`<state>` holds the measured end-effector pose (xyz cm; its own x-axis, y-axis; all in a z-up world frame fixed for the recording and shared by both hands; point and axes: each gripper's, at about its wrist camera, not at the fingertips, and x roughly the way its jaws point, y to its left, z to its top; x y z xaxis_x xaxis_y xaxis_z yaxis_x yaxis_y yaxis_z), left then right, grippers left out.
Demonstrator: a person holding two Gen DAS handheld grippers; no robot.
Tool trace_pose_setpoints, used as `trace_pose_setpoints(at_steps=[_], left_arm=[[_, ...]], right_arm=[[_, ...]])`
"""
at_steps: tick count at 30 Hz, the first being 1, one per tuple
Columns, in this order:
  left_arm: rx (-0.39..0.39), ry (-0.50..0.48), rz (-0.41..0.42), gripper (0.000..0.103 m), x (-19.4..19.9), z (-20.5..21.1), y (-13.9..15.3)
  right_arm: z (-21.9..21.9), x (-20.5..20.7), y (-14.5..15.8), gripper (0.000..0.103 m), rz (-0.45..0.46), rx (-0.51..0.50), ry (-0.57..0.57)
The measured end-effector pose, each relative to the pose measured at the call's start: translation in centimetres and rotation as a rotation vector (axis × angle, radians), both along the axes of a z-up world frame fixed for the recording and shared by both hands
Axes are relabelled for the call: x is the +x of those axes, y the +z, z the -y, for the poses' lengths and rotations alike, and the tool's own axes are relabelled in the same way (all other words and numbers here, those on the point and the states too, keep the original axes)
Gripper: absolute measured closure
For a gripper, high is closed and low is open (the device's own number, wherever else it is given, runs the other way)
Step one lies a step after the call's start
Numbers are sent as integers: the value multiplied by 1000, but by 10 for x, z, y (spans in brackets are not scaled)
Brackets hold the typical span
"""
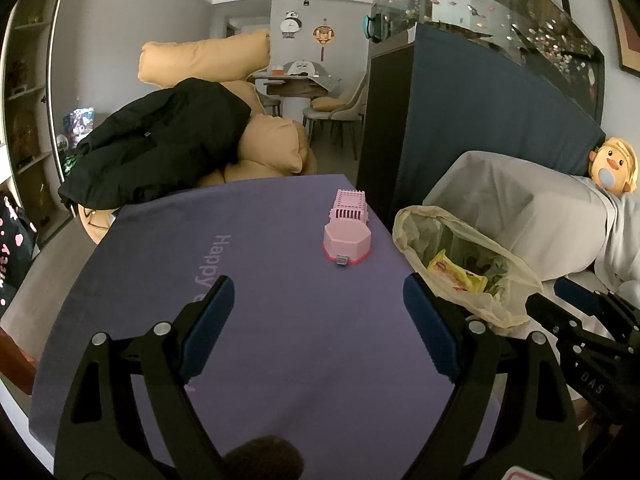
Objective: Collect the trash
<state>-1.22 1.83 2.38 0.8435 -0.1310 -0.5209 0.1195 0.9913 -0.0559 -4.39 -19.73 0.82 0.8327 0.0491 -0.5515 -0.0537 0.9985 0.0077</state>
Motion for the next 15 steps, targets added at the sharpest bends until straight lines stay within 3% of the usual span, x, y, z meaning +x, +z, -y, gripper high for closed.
trace_pose_setpoints(at_steps=[15], left_arm=[[2,-2,-2,21,-1,1,-1]], right_arm=[[1,-1,-1,52,5,-3,-6]])
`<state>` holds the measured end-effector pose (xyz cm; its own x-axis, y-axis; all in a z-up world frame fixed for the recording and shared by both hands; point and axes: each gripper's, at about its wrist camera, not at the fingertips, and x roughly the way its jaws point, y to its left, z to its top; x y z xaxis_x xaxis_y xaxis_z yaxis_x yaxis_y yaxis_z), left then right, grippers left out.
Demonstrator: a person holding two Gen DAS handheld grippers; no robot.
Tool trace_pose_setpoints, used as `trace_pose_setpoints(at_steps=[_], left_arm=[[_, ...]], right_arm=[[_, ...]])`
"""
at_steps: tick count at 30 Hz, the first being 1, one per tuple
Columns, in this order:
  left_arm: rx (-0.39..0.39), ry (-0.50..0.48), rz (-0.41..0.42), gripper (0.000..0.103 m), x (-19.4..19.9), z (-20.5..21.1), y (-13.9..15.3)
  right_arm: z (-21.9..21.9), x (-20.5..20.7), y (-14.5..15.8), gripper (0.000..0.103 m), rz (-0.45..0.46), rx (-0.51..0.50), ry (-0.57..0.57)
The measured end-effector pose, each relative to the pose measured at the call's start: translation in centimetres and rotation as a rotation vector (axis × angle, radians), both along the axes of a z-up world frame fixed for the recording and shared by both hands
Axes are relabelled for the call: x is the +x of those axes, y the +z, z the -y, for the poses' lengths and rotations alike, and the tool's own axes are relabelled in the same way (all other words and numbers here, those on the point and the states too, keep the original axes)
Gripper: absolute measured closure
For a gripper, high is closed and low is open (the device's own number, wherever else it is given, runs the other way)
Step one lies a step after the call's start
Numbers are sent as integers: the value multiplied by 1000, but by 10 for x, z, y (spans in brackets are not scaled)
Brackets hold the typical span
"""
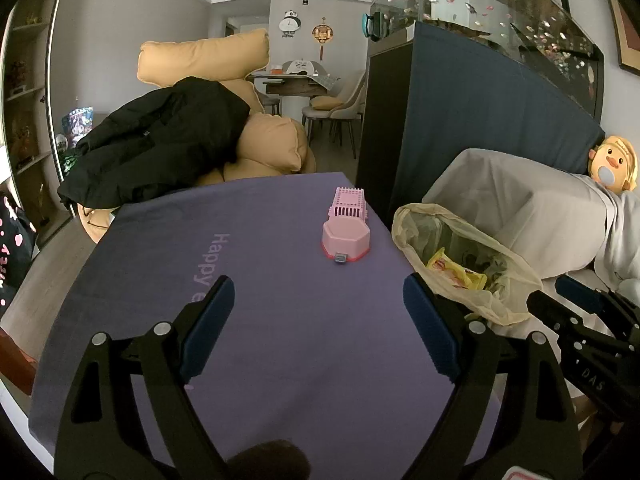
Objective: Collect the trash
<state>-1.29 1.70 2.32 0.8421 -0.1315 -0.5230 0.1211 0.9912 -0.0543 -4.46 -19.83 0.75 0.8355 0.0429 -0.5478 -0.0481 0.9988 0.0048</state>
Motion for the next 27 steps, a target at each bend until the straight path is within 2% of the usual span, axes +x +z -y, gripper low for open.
trace_pose_setpoints(at_steps=[27], left_arm=[[-2,-10,-11,21,2,-2,-6]], right_arm=[[2,-5,0,52,6,2,-25]])
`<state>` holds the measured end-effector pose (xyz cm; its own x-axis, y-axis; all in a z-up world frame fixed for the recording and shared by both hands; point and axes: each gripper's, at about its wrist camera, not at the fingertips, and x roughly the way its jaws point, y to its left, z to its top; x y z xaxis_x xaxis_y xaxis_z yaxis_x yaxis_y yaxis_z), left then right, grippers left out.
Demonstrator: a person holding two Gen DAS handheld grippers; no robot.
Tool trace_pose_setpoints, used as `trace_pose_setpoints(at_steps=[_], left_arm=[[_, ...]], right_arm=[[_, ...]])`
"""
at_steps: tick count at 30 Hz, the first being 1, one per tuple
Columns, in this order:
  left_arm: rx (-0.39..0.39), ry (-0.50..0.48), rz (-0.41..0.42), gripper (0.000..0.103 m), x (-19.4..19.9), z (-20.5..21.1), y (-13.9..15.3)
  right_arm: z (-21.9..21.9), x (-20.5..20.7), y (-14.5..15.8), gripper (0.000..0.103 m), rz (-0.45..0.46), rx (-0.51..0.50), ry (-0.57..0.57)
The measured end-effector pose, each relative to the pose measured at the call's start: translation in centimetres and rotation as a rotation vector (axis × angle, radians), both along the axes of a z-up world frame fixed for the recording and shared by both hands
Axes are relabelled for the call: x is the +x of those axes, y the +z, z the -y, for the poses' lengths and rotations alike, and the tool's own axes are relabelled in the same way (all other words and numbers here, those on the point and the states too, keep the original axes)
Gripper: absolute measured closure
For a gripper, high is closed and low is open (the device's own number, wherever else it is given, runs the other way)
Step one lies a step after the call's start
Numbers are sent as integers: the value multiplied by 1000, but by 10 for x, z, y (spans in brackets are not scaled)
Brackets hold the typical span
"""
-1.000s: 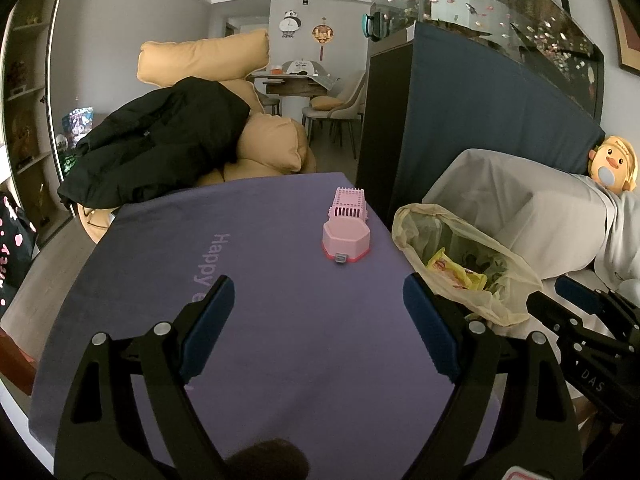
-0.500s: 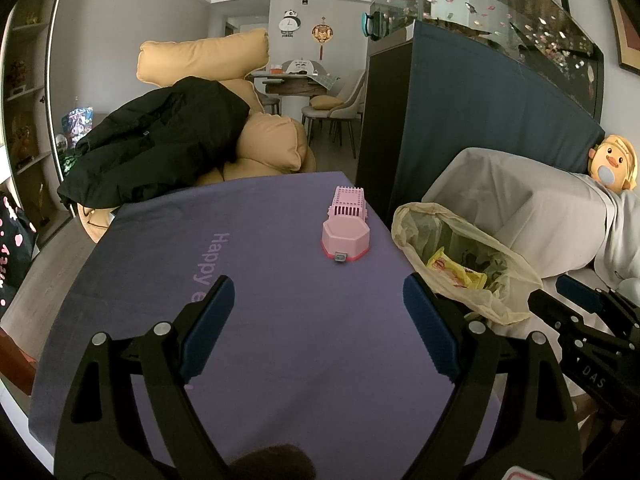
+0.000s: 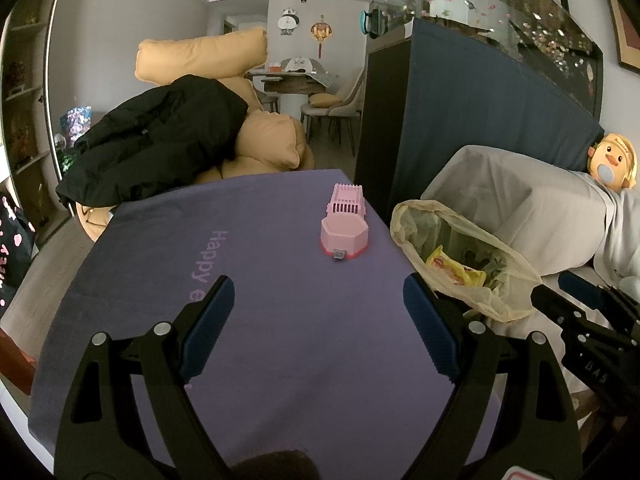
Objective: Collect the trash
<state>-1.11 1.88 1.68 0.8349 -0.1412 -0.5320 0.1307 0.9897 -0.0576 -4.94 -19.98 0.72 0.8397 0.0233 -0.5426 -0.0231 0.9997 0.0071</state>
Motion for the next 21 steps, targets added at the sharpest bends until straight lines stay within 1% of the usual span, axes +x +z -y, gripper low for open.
trace_pose_setpoints(at_steps=[6,14,17,18,20,21], left_arm=[[-6,-6,-16,21,2,-3,0],[1,-24,1,21,0,-2,2],[6,-16,-9,21,1,-2,1],[7,-15,-13,21,1,-3,0],[13,-10,-25,21,4,-4,-1],[14,-2,-33,21,6,-5,-2]], right_arm=[[0,-1,0,52,-1,1,-3],[0,0,0,52,0,-1,-5],[5,0,1,52,2,-23,-18],[11,1,2,52,4,-29,-32],[42,6,5,52,16,-26,-113],[71,10,6,52,24,-1,-193]])
